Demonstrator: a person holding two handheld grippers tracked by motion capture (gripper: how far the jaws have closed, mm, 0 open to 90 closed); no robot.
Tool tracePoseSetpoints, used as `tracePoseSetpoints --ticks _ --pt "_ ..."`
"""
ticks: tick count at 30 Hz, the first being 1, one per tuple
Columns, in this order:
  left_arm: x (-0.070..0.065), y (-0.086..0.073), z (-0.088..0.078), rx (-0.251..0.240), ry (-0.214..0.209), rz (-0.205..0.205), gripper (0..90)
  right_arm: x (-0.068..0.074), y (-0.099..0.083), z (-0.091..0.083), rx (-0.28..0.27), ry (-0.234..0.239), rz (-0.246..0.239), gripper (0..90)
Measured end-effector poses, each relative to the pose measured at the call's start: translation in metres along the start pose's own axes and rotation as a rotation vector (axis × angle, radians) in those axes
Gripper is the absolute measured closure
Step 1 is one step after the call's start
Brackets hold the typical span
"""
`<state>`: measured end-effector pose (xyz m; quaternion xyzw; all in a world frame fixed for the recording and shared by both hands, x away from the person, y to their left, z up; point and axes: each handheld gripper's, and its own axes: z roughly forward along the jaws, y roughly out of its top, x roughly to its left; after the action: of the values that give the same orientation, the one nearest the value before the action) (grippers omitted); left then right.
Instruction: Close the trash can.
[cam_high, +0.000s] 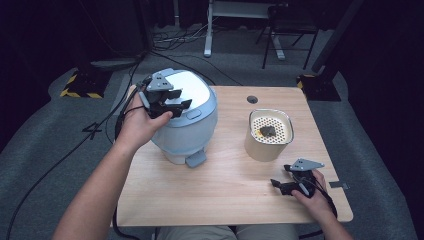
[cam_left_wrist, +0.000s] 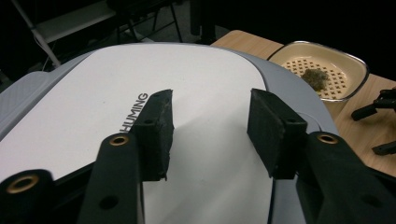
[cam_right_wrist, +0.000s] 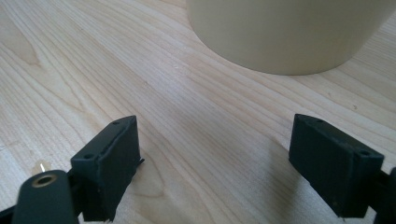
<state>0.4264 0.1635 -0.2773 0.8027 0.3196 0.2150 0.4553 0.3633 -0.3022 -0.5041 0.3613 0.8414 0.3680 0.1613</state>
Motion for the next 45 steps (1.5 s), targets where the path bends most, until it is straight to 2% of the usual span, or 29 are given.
tracePoseSetpoints --ticks 1,2,3,4,5,6,7,8,9,11,12,14,17,18,19,22,24,28,29,31,32,34,35,36,39,42,43,44,45 --pt "0.000 0.000 -0.001 -0.001 -0.002 -0.008 47.7 0.000 0.000 0.000 0.000 0.000 0.000 16.8" --pt "-0.002 -0.002 -0.004 -0.013 -0.024 -0.025 40.3 0.000 0.000 0.000 -0.001 0.001 0.001 16.7" --pt "-0.002 -0.002 -0.004 -0.013 -0.024 -0.025 39.5 0.000 0.000 0.000 -0.001 0.001 0.001 16.7" --pt "-0.005 -0.005 -0.008 -0.053 -0.070 -0.037 38.5 0.000 0.000 0.001 -0.001 0.001 0.001 16.5" --pt "-0.005 -0.005 -0.008 -0.053 -0.070 -0.037 37.8 0.000 0.000 0.001 -0.001 0.001 0.001 16.5" --pt "-0.012 -0.008 -0.014 -0.077 -0.117 -0.031 37.3 0.000 0.001 0.001 -0.001 0.002 0.002 16.3" --pt "-0.012 -0.008 -0.014 -0.077 -0.117 -0.031 36.7 0.000 0.001 0.001 -0.001 0.002 0.002 16.3" --pt "-0.020 -0.011 -0.022 -0.099 -0.159 -0.017 36.7 0.000 0.002 0.002 0.000 0.002 0.000 15.9" --pt "-0.020 -0.011 -0.022 -0.099 -0.159 -0.017 36.5 0.000 0.002 0.002 0.000 0.002 0.000 15.9" --pt "-0.034 -0.018 -0.034 -0.126 -0.196 0.007 36.1 0.001 0.003 0.004 0.002 0.004 -0.002 15.2" --pt "-0.034 -0.018 -0.034 -0.126 -0.196 0.007 35.9 0.001 0.003 0.004 0.002 0.004 -0.002 15.2" --pt "-0.045 -0.027 -0.041 -0.126 -0.222 0.032 35.7 0.002 0.004 0.005 0.002 0.006 -0.005 15.2" --pt "-0.051 -0.034 -0.044 -0.129 -0.240 0.041 35.4 0.002 0.004 0.005 0.002 0.005 -0.006 15.2" --pt "-0.057 -0.041 -0.046 -0.135 -0.262 0.051 35.3 0.002 0.004 0.005 0.002 0.005 -0.005 15.2" --pt "-0.057 -0.041 -0.046 -0.135 -0.262 0.051 35.2 0.002 0.004 0.005 0.002 0.005 -0.005 15.2" --pt "-0.064 -0.055 -0.046 -0.146 -0.308 0.064 34.1 0.002 0.004 0.005 0.002 0.006 -0.005 15.2" --pt "-0.065 -0.059 -0.046 -0.146 -0.309 0.059 33.9 0.002 0.004 0.005 0.002 0.005 -0.005 15.2" --pt "-0.069 -0.078 -0.042 -0.136 -0.306 0.049 33.5 0.002 0.004 0.005 0.002 0.005 -0.005 15.2" --pt "-0.069 -0.078 -0.042 -0.136 -0.306 0.049 33.4 0.002 0.004 0.005 0.002 0.005 -0.005 15.2" --pt "-0.069 -0.091 -0.037 -0.120 -0.305 0.040 33.0 0.002 0.004 0.005 0.002 0.006 -0.005 15.2" --pt "-0.069 -0.091 -0.037 -0.120 -0.305 0.040 32.9 0.002 0.004 0.005 0.002 0.006 -0.005 15.2" --pt "-0.070 -0.106 -0.032 -0.110 -0.305 0.024 32.6 0.002 0.004 0.005 0.002 0.006 -0.005 15.2" --pt "-0.070 -0.106 -0.032 -0.110 -0.305 0.024 32.3 0.002 0.004 0.005 0.002 0.006 -0.005 15.2" --pt "-0.070 -0.115 -0.027 -0.099 -0.298 0.014 32.1 0.002 0.004 0.005 0.002 0.005 -0.006 15.2" --pt "-0.070 -0.124 -0.022 -0.088 -0.290 0.007 30.5 0.002 0.004 0.005 0.002 0.006 -0.006 15.2" --pt "-0.071 -0.142 -0.011 -0.075 -0.287 -0.012 29.7 0.002 0.004 0.005 0.002 0.006 -0.005 15.2" --pt "-0.071 -0.142 -0.011 -0.075 -0.287 -0.012 29.4 0.002 0.004 0.005 0.002 0.006 -0.005 15.2" --pt "-0.072 -0.151 -0.006 -0.073 -0.290 -0.035 29.2 0.002 0.004 0.005 0.002 0.006 -0.005 15.2" --pt "-0.072 -0.151 -0.006 -0.073 -0.290 -0.035 28.9 0.002 0.004 0.005 0.002 0.006 -0.005 15.2"
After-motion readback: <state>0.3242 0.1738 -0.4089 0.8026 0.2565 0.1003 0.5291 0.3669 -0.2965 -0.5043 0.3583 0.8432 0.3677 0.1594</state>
